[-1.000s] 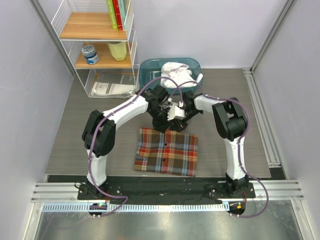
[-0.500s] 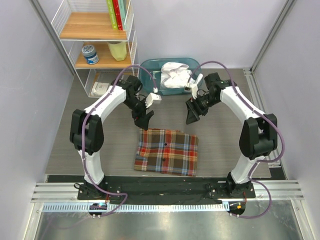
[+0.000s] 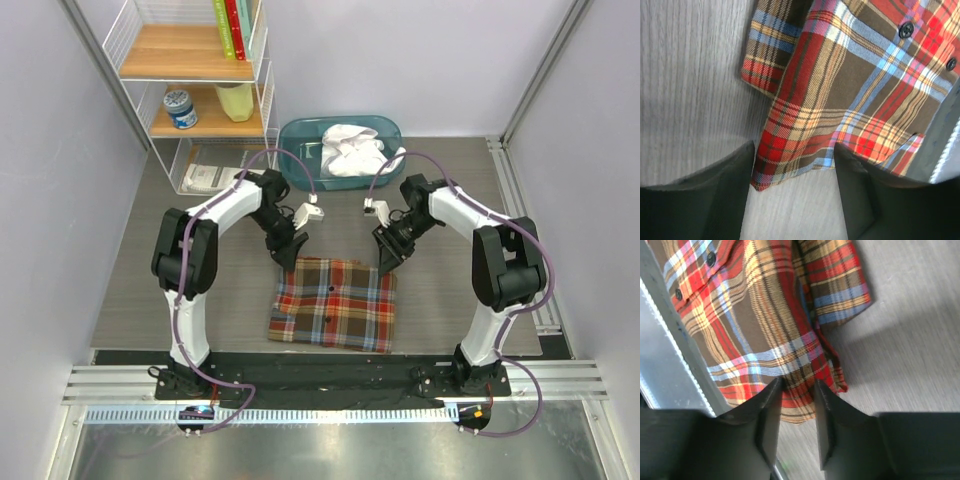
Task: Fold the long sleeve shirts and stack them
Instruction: Fold the shirt
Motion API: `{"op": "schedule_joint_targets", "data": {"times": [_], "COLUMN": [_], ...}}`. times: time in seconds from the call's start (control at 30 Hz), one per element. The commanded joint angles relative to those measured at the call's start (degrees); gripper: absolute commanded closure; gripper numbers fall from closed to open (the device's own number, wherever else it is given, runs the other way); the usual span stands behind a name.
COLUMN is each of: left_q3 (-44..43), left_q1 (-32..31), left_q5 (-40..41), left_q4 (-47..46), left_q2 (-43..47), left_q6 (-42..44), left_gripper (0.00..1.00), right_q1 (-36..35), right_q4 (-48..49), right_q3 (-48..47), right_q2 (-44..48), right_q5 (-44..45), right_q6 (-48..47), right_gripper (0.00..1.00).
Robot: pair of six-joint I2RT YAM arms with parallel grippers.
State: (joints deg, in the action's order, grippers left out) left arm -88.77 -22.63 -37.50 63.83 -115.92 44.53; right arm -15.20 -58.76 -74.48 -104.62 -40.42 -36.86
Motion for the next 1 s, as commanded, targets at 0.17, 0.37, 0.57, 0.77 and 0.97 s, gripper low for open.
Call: {"op": "schedule_joint_targets", "data": {"times": [0.17, 0.37, 0.57, 0.77, 0.97], "left_q3": [-1.32, -0.43, -2.02, -1.84, -0.88], "left_q1": [0.31, 0.48, 0.4, 0.48, 0.48], "left_q5": [-2.05, -2.32, -1.88, -1.79, -1.35], "left_q4": [0.5, -1.0, -0.02, -0.29, -1.43], "left_q2": [-0.98, 0.78, -1.5, -1.94, -1.42], "left_q6": [0.46, -0.59, -0.68, -1.03, -1.29], "left_gripper": [0.62, 0.52, 0.44, 0.45, 0.46], "right_q1": [-0.44, 8.16, 10.54, 10.72, 11.16], "right_q4": [-1.27, 2.78, 6.63, 8.84, 12.96], "right_q3": [2.84, 8.99, 10.58, 10.66, 17.34], "right_q2": [7.66, 11.02, 6.18, 1.35, 1.87], "right_q5": [-0.18, -4.83, -12.48, -16.43, -23.2], "right_q6": [0.82, 10.22, 17.06, 21.47, 29.82], "right_gripper": [0.46, 0.41, 0.42, 0.52, 0.47]}}
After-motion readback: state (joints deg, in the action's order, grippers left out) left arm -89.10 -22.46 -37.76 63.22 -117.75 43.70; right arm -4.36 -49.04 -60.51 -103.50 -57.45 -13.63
